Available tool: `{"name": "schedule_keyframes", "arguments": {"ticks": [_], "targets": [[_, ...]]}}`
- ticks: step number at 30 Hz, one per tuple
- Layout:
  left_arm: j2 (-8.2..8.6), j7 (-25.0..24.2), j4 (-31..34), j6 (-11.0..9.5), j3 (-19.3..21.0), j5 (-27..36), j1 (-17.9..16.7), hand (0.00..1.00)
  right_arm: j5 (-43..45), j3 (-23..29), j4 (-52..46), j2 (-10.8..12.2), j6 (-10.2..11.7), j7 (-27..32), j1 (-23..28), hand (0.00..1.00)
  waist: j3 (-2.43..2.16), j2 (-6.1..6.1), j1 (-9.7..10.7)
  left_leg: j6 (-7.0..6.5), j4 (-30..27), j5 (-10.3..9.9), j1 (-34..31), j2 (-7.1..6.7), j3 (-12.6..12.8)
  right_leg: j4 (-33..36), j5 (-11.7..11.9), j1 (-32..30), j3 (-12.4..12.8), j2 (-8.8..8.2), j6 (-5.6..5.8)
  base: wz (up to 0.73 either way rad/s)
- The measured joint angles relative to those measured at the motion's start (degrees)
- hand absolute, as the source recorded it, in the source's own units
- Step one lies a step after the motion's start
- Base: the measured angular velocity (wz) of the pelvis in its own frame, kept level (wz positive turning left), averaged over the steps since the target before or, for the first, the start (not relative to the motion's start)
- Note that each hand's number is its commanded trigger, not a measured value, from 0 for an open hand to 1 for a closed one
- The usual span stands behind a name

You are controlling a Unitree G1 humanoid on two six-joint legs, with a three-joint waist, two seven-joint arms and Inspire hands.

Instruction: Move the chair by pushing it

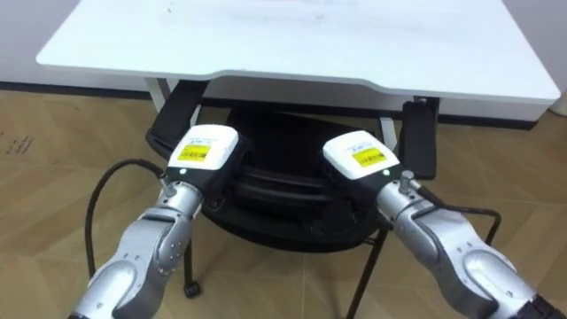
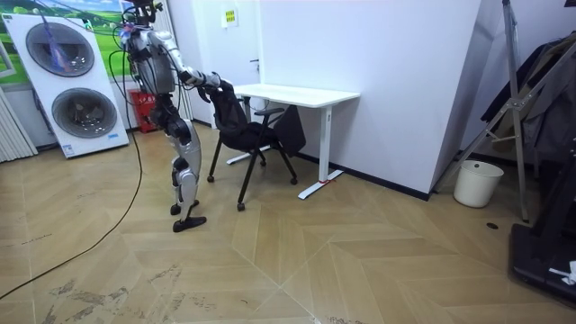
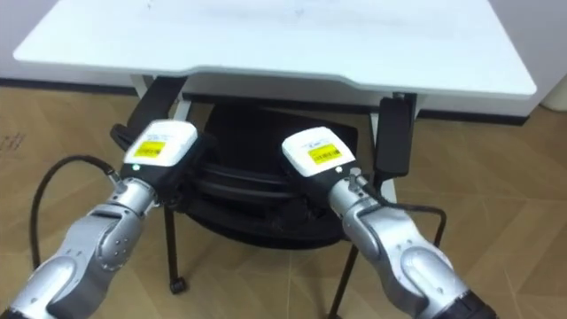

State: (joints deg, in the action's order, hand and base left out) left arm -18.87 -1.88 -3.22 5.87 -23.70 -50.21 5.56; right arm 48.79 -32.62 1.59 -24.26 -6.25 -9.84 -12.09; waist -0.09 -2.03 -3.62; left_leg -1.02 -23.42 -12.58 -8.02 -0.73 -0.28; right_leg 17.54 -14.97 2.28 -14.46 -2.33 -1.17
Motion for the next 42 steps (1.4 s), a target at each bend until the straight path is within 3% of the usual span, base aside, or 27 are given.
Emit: {"name": "schedule_keyframes", "arguments": {"ticks": [4,5,10,16,25,29,33,36,37,39,41,42], "targets": [[0.69,-2.1,1.1,0.0,0.3,1.0,-0.6,0.0,-4.4,0.2,-0.4,4.0,0.1,-2.6,0.5,0.0,0.02,0.15,0.1,0.0,0.9,0.0,0.7,0.04,-0.3,-0.5,0.0,0.7,-0.1,0.18,-0.03,0.02],[0.68,-2.8,1.6,0.0,0.6,1.0,-0.6,0.0,-4.8,0.4,-0.4,4.1,0.1,-3.2,0.5,0.0,0.07,0.23,0.0,-0.02,1.0,0.0,0.6,0.02,-0.4,-0.8,0.0,0.7,-0.1,0.22,-0.03,0.0],[1.03,-5.1,2.7,-0.1,1.0,1.1,-0.7,0.0,-6.2,2.8,-0.5,4.3,0.2,-5.3,2.3,0.0,0.09,0.31,-0.2,-0.03,1.0,0.0,0.6,0.01,-0.2,-0.8,0.0,0.8,0.0,0.23,-0.03,0.0],[2.93,-7.2,2.9,-1.0,0.9,1.1,-0.8,0.0,-6.5,3.4,-1.0,4.9,0.5,-6.8,2.3,0.0,0.1,0.28,-0.2,-0.03,1.1,0.0,0.8,0.01,-0.1,-0.9,0.1,0.8,0.1,0.21,-0.04,0.0],[2.67,-8.6,3.4,-1.8,1.2,1.2,-1.2,0.0,-8.3,3.7,-3.1,4.9,0.8,-9.4,3.1,0.0,0.21,0.14,-0.1,-0.03,1.7,0.0,1.8,-0.13,0.0,-1.0,0.1,1.4,0.2,0.0,-0.04,0.0],[2.28,-9.9,4.5,-2.2,1.8,1.3,-1.2,0.0,-8.5,4.1,-3.5,5.5,1.6,-10.5,3.1,0.0,0.52,-0.35,-0.1,-0.03,1.6,0.0,1.7,-0.14,0.0,-1.0,0.1,1.4,0.1,0.01,-0.03,0.0],[1.37,-10.1,5.1,-2.7,2.0,4.2,-1.2,0.0,-10.1,4.8,-6.0,4.8,1.9,-11.2,3.0,0.0,0.55,-0.39,0.3,-0.04,1.8,0.0,1.5,-0.23,0.0,-0.9,0.1,1.3,0.0,-0.06,-0.03,0.0],[0.89,-10.5,5.4,-2.8,2.6,6.6,-0.8,0.0,-10.5,5.2,-7.6,2.9,2.1,-12.4,0.7,0.0,0.57,-0.46,0.5,-0.12,1.8,0.1,1.6,-0.27,0.0,-0.9,0.1,1.2,0.0,-0.08,-0.02,0.0],[-0.21,-10.5,5.6,-3.3,2.7,7.7,0.2,0.0,-10.6,5.2,-7.9,1.4,2.6,-12.8,-1.8,0.0,0.64,-0.5,0.6,-0.17,1.7,0.2,1.7,-0.27,0.0,-1.0,0.1,1.4,0.0,-0.09,-0.02,0.04],[-4.39,-11.0,8.9,-3.9,2.8,8.4,2.6,0.0,-13.5,6.3,-8.0,-2.0,5.3,-12.7,-6.4,0.0,0.67,-0.4,1.1,-0.17,1.5,0.2,1.8,-0.27,-0.3,-1.4,0.2,2.0,-0.5,-0.02,0.0,0.09],[-14.71,-12.6,13.7,-8.7,3.1,13.0,7.2,0.0,-20.9,10.2,-8.0,-7.7,8.8,-10.7,-14.1,0.0,1.33,0.61,1.6,-0.29,1.8,0.6,2.1,-0.06,-0.5,-4.0,1.6,3.7,-1.6,0.43,0.0,0.15],[-16.77,-12.2,15.2,-9.7,3.9,14.1,8.4,0.0,-22.4,11.9,-8.4,-8.6,9.4,-9.3,-15.5,0.0,1.51,0.91,1.5,-0.32,1.9,0.6,2.1,-0.05,-0.6,-4.8,2.0,4.0,-1.6,0.62,0.06,0.17]]}}
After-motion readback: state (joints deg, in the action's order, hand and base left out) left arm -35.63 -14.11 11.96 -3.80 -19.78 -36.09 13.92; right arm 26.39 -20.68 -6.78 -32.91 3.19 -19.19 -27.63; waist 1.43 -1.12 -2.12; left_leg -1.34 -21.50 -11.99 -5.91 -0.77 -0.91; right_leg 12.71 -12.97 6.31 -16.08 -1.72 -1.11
